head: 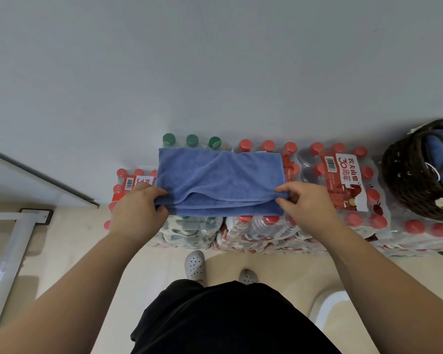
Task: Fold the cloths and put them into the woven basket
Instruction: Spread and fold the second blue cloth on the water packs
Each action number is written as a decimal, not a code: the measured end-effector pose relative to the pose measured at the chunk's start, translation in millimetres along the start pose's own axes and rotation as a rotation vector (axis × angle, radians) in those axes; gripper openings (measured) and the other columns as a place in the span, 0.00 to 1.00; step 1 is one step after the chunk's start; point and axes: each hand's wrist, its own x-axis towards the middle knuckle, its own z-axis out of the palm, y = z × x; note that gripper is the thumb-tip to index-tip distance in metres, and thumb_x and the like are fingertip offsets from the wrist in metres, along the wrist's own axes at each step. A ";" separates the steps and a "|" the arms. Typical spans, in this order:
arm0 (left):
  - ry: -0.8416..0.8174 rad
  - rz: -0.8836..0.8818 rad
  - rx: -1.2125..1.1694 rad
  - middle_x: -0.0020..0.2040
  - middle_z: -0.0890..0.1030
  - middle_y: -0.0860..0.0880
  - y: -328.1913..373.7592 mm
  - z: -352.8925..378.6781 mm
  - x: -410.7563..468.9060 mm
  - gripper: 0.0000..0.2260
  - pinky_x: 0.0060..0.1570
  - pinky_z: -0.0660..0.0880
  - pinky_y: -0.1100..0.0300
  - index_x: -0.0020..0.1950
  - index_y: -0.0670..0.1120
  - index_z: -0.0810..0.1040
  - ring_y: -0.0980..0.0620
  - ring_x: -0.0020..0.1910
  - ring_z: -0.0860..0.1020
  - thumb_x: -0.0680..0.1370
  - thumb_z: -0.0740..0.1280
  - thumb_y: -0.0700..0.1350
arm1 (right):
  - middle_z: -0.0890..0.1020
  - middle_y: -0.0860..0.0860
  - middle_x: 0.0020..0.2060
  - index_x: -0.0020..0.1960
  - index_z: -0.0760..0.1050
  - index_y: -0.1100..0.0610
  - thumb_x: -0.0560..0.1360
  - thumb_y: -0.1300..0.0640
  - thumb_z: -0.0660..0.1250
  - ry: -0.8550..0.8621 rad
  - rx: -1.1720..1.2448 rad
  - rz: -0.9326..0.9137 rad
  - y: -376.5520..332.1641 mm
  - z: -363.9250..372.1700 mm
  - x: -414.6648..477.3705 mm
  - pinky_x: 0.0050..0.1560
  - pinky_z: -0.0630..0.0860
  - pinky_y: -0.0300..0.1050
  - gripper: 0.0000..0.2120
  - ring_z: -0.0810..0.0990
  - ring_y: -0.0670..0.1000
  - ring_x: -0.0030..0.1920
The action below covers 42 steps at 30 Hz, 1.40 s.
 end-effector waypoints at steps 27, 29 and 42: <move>0.169 0.102 0.039 0.51 0.81 0.43 -7.6 -6.3 -7.9 0.18 0.46 0.77 0.48 0.42 0.45 0.84 0.39 0.49 0.79 0.75 0.60 0.54 | 0.75 0.50 0.51 0.53 0.78 0.53 0.75 0.51 0.71 0.066 -0.266 -0.066 -8.9 4.4 -18.2 0.52 0.74 0.47 0.09 0.75 0.51 0.49; 0.156 0.092 0.073 0.57 0.80 0.43 5.6 -5.5 6.3 0.18 0.55 0.75 0.44 0.52 0.44 0.82 0.38 0.55 0.77 0.76 0.58 0.55 | 0.76 0.53 0.58 0.60 0.78 0.54 0.77 0.47 0.66 0.087 -0.328 -0.162 -32.8 13.3 -7.5 0.61 0.72 0.53 0.16 0.75 0.55 0.59; -0.247 0.125 0.353 0.81 0.36 0.49 19.5 36.2 41.7 0.38 0.73 0.36 0.44 0.81 0.49 0.36 0.47 0.79 0.34 0.78 0.38 0.70 | 0.37 0.52 0.80 0.80 0.35 0.48 0.76 0.28 0.37 -0.188 -0.622 -0.007 -29.9 68.1 41.7 0.76 0.37 0.67 0.39 0.36 0.57 0.79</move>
